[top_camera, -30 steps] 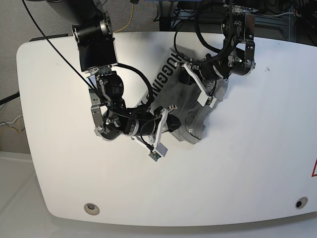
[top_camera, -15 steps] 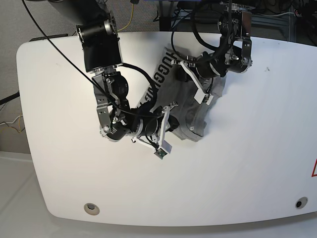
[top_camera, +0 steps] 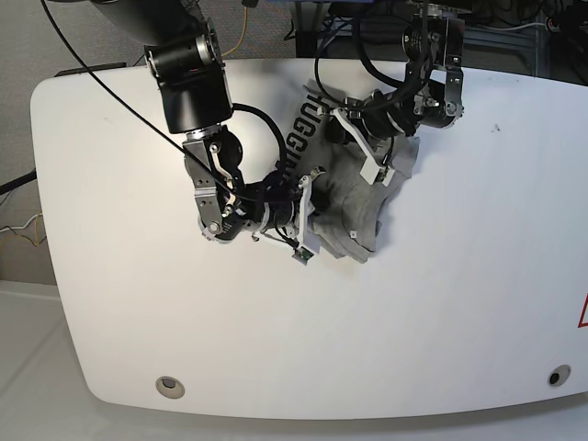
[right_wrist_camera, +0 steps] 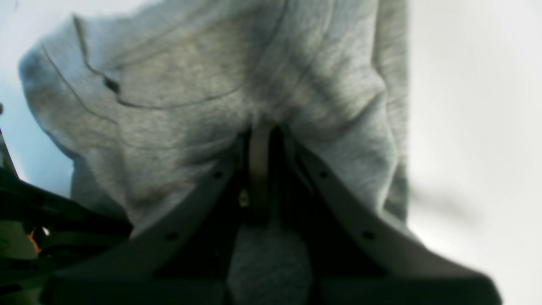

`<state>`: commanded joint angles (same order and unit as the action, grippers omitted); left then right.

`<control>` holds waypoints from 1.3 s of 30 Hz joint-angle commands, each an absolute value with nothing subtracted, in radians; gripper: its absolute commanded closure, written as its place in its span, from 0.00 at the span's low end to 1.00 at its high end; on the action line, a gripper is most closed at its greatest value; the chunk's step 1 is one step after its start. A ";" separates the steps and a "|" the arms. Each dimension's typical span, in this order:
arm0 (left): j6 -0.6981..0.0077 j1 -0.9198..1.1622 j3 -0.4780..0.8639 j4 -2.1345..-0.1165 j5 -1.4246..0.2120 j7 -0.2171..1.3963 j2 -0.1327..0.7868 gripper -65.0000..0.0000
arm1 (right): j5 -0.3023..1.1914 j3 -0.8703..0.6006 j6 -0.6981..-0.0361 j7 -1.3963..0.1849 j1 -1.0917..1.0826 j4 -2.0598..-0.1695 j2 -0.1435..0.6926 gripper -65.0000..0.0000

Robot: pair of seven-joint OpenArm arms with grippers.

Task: Fold the T-shirt properly
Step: 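Lift and turn the grey bundle with both grippers to flip it over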

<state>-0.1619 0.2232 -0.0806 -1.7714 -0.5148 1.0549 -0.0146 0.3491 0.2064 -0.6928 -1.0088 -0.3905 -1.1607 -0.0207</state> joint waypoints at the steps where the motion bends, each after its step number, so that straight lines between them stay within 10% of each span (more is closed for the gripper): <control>1: -0.162 0.223 -0.081 -1.771 -0.515 1.055 -0.015 0.97 | 0.348 0.206 -0.694 -1.009 -0.390 -1.156 -0.018 0.94; 39: -0.163 0.102 -0.007 -1.771 -0.518 1.055 0.125 0.97 | 0.343 0.153 -0.684 -1.012 -0.231 -1.287 0.137 0.94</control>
